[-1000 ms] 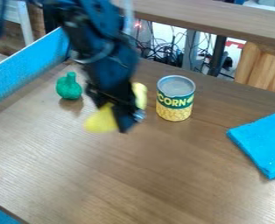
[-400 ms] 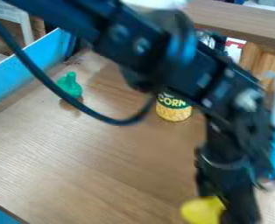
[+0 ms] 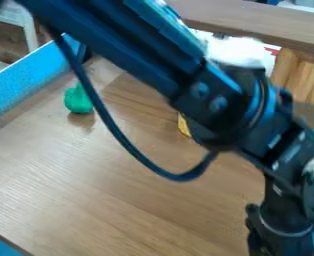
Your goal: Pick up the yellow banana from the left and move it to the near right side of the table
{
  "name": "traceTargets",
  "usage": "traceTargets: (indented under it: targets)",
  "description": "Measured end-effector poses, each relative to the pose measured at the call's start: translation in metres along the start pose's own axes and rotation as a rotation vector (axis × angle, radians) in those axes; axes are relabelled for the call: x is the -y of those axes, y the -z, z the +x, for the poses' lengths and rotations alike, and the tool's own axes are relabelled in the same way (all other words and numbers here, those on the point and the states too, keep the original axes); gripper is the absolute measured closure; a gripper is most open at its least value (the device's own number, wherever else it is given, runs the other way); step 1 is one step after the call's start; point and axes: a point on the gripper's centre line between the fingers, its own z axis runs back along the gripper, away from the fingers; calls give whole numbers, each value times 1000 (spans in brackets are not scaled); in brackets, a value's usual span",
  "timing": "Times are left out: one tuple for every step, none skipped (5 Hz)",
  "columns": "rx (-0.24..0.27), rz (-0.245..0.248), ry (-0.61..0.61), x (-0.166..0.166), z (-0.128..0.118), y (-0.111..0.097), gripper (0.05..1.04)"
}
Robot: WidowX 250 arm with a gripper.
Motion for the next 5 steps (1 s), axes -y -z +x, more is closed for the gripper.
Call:
traceTargets:
  targets:
    - [13,-5,-6,0,0,4,144]
    - [21,-23,-5,-2,-7,1,99]
    - [71,-14,-41,-10,-17,-32,95]
    - [148,46,-99,-21,-34,-92,95]
    - [129,96,-286,-46,-66,-138,95]
